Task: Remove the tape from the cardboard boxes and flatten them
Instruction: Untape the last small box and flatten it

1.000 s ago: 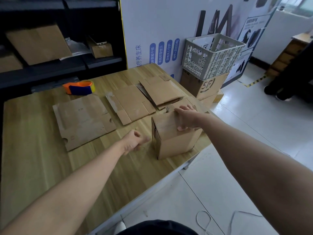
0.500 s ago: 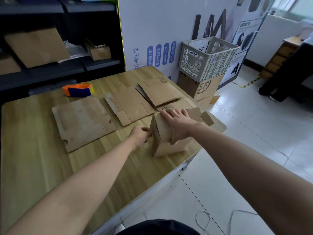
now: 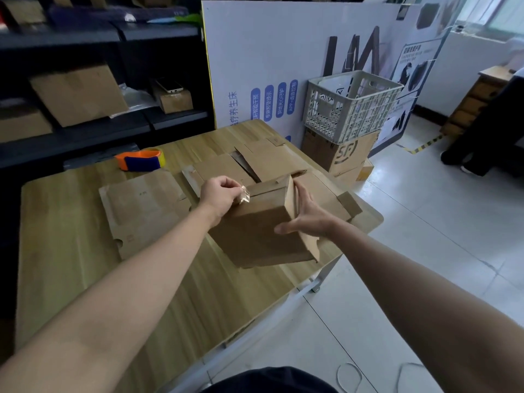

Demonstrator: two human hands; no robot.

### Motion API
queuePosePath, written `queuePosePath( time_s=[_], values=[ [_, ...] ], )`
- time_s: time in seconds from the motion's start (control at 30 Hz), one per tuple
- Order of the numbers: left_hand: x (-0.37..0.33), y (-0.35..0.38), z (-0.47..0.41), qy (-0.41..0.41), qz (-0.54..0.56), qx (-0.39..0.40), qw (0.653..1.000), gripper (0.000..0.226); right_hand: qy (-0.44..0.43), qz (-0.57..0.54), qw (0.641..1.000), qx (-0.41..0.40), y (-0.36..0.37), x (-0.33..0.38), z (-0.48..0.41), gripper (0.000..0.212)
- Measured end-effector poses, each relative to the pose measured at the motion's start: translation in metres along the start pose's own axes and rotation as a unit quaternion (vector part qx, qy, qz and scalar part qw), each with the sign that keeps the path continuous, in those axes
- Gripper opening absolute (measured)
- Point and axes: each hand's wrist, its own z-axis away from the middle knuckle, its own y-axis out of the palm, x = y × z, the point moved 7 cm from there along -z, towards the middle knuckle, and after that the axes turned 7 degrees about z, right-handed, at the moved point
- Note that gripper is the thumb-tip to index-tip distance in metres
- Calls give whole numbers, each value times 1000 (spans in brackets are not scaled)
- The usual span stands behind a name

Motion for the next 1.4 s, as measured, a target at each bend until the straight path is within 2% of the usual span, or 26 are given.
queuePosePath(
  time_s=[0.1,0.23,0.3,0.43,0.5,0.6,0.73,0.83,0.9,0.97,1.13,1.2,1.23,1.33,1.4],
  values=[
    [10,8,11,-5,-28,28,999,19,23,25,998,62,10,-11,0,136],
    [7,23,19,10,-49,53,997,18,-27,73,995,61,-2,3,-2,137],
    [5,27,21,20,-59,56,997,19,-41,154,985,67,-5,7,0,135],
    [7,33,26,19,-63,53,996,18,-59,408,909,55,-5,13,3,132],
    [8,34,28,18,-62,46,997,16,-48,462,883,64,0,16,4,128],
    [8,34,29,12,-55,47,997,30,-7,477,873,99,10,18,4,125],
    [11,37,35,-4,-12,65,998,28,-29,482,873,68,21,25,5,122],
    [14,7,28,3,-24,-6,1000,25,-53,452,889,53,10,25,8,118],
    [18,-30,20,6,-64,-84,994,20,-54,438,896,51,-7,18,11,116],
    [24,-55,14,-1,-109,-117,987,15,-53,435,898,38,-21,15,12,118],
    [15,-15,21,40,-128,-16,991,19,-77,443,893,16,-20,33,8,121],
    [9,-1,23,50,-137,5,989,29,-78,443,893,11,-21,36,7,122],
    [7,1,22,51,-144,3,988,33,-79,443,893,8,-23,37,7,121],
    [1,1,19,72,-165,-8,984,14,-95,458,884,-11,-29,40,10,120],
    [-5,-4,16,73,-141,-33,987,14,-100,451,886,-21,-37,40,10,119]
  ],
)
